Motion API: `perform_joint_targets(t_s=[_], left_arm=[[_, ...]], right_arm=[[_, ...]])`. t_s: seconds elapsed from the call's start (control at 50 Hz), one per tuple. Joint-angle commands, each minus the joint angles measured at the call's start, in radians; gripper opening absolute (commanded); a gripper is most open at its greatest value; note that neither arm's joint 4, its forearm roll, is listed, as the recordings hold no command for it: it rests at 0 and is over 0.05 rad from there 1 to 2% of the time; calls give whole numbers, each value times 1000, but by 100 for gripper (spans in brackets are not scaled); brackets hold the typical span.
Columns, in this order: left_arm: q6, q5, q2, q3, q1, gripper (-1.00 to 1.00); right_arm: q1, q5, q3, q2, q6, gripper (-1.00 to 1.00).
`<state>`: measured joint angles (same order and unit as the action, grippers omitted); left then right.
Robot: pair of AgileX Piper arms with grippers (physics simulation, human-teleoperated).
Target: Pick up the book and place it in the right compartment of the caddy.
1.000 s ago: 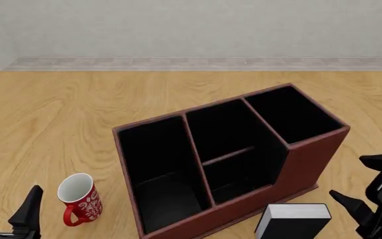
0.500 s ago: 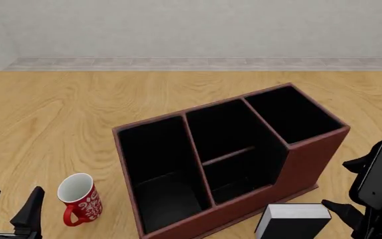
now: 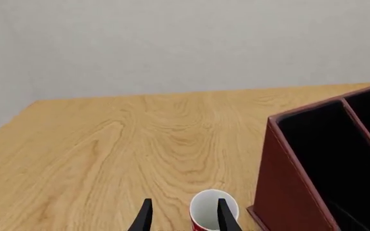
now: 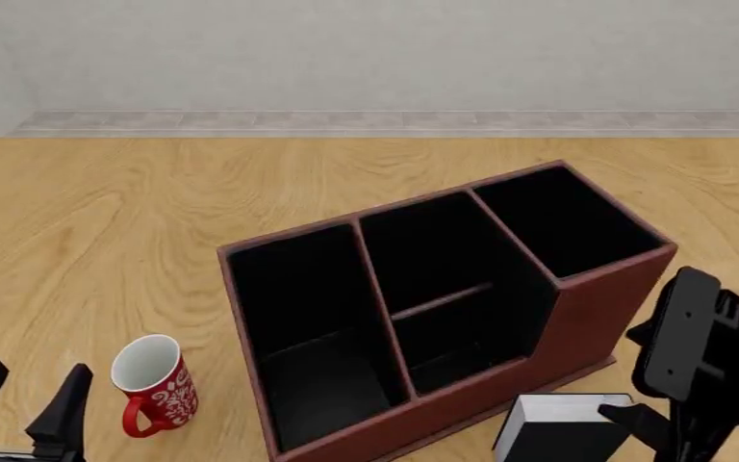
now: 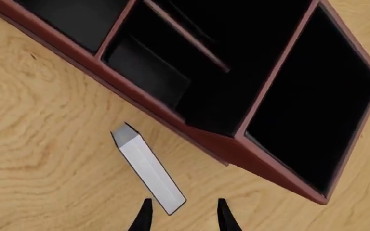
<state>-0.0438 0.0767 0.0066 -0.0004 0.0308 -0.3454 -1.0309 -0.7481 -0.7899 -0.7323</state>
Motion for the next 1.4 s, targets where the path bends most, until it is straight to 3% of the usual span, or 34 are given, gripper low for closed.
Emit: perform_joint_targets(t_s=[0.02, 0.32, 0.38, 0.7, 0.86, 1.14, 1.4], left_arm=[[-2, 13, -3, 0, 8, 100], [-1, 18, -3, 0, 10, 100], [-2, 14, 3, -1, 13, 100], [-7, 21, -3, 0, 16, 100], [-10, 25, -4, 0, 15, 100], [-11, 24, 1, -1, 12, 100], [-14, 26, -1, 0, 7, 100]], right_arm=[[-57, -67, -54, -60, 28, 100], [-83, -98, -89, -95, 39, 100], [-68, -91, -78, -92, 22, 100], [-124, -20, -25, -147, 65, 100], [-117, 7, -5, -157, 58, 100], [-188, 59, 41, -197, 139, 100], [-203, 78, 69, -207, 170, 100]])
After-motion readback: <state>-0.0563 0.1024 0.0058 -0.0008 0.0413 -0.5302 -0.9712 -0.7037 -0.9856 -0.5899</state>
